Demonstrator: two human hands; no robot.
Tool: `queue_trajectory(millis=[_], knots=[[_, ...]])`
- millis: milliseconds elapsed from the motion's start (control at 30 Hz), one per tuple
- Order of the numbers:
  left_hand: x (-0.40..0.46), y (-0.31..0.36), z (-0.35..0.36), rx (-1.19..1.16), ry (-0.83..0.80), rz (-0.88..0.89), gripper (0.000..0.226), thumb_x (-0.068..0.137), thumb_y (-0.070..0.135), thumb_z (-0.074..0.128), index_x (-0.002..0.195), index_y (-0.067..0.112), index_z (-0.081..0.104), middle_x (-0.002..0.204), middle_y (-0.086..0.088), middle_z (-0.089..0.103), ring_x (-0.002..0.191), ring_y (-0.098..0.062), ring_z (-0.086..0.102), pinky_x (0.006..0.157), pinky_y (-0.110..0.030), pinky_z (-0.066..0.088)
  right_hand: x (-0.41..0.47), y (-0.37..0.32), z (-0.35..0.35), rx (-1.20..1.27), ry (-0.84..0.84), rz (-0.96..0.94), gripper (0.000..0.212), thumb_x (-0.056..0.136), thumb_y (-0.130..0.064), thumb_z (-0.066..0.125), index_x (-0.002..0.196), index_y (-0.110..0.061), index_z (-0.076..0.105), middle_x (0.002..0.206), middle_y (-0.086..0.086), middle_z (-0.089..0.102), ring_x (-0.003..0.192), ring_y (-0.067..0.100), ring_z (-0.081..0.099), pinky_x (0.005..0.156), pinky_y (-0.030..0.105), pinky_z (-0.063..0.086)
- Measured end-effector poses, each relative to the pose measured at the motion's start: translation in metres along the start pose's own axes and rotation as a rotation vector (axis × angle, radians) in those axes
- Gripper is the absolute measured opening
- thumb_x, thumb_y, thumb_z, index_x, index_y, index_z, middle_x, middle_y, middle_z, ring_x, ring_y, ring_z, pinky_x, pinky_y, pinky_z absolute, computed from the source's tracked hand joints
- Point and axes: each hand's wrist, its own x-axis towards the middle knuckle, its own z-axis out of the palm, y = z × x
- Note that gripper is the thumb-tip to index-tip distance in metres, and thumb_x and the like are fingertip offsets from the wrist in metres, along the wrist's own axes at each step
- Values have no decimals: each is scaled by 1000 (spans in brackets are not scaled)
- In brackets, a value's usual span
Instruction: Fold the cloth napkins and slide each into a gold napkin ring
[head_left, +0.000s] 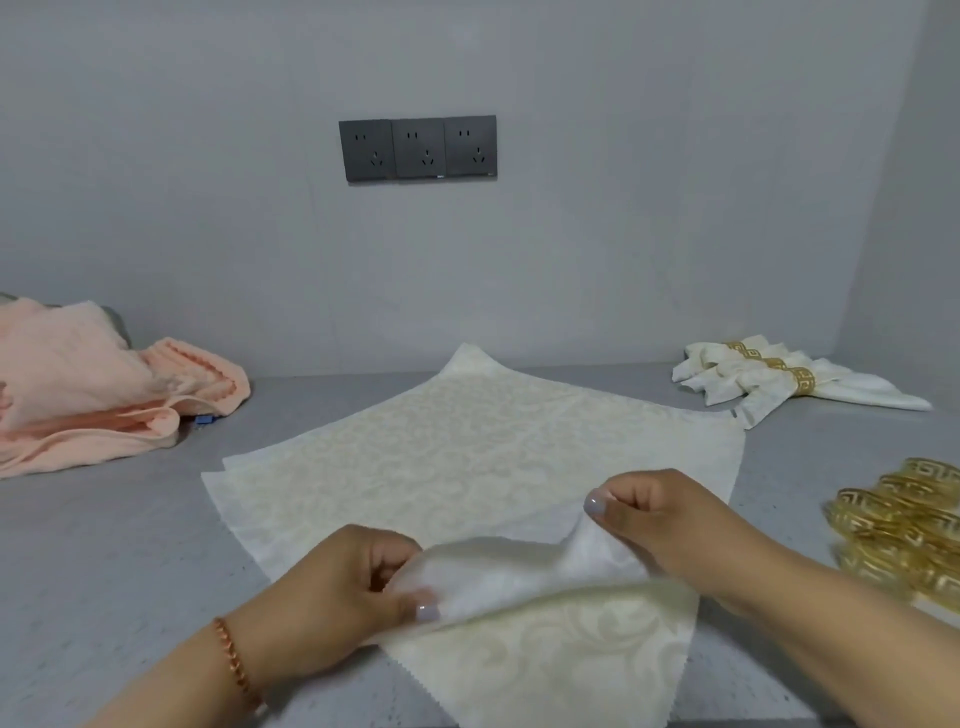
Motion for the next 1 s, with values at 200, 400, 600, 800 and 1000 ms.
queue_trajectory(millis=[200,400,600,800,1000], knots=[[-35,8,-3,-151,-53,-32,35,74,43,78,52,25,57,55,6,38,56,-7,35,55,-21,22,-36,-17,-12,-39,-123,-43,52,88,-45,62,55,-13,37,54,-3,30,52,9,26,50,22,18],[-25,29,-26,-55,-22,-66,30,68,64,70,65,35,61,54,9,44,53,0,40,53,-14,26,-20,-40,-31,-77,-128,-17,52,78,-57,63,52,-18,43,53,-6,32,51,7,27,50,21,20],[69,7,-51,98,183,-162,41,86,30,70,51,22,49,46,11,42,43,-1,34,45,-15,27,89,-10,-21,-206,-14,97,49,86,-28,67,49,-19,37,43,-7,38,37,7,30,42,18,26],[194,-43,-73,307,257,-298,50,87,28,66,51,20,32,53,2,35,47,-11,33,48,-19,28,213,38,-1,-361,72,193,45,84,-29,68,50,-17,41,45,-4,44,42,10,41,53,25,35],[268,-84,-77,463,253,-452,20,90,33,61,83,15,58,85,2,61,81,-17,57,75,-24,47,289,73,22,-523,76,245,38,90,-30,56,60,-18,35,63,-2,43,64,17,45,58,29,31]])
